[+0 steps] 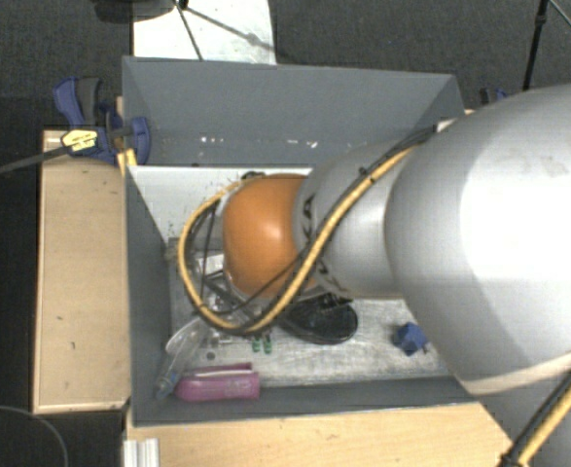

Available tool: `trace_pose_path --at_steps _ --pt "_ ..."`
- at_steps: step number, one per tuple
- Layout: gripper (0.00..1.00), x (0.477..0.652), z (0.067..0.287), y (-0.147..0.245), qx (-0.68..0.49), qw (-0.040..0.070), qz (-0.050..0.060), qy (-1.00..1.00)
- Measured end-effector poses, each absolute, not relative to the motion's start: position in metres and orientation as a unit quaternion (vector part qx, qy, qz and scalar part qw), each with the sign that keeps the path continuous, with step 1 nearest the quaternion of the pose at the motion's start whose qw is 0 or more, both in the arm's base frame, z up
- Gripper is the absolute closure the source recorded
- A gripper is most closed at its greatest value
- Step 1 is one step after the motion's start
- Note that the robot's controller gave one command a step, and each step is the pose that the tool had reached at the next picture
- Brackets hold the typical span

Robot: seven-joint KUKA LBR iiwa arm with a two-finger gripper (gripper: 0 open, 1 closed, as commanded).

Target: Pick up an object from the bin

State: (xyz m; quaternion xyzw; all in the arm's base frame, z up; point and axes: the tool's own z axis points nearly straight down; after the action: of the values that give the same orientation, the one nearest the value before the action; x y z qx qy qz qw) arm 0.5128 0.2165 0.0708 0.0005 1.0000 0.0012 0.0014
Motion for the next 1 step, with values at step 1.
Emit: trace_pose_path --at_steps 1 --pt "0.0 0.5161 0.0726 0.2165 0.003 0.007 0.003 1.0"
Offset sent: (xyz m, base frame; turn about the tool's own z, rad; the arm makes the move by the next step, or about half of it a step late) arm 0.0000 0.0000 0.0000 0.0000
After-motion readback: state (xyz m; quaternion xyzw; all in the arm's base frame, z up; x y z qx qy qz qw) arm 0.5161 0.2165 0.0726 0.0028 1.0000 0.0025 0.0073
